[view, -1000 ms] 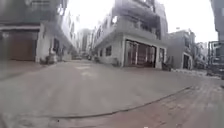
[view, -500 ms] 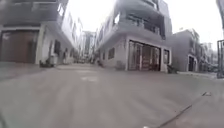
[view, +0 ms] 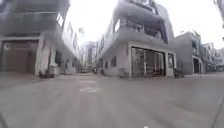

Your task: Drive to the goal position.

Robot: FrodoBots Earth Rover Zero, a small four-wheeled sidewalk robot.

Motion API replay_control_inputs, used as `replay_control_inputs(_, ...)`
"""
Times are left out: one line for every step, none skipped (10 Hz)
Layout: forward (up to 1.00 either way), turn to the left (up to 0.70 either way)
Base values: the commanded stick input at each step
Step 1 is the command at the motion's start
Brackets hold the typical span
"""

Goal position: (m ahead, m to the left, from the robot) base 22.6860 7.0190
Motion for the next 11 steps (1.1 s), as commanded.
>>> replay_control_inputs(1.00,0.02)
replay_control_inputs(1.00,0.02)
replay_control_inputs(1.00,0.03)
replay_control_inputs(1.00,0.22)
replay_control_inputs(1.00,0.35)
replay_control_inputs(1.00,0.42)
replay_control_inputs(1.00,0.42)
replay_control_inputs(1.00,0.08)
replay_control_inputs(1.00,0.02)
replay_control_inputs(1.00,0.02)
replay_control_inputs(1.00,0.02)
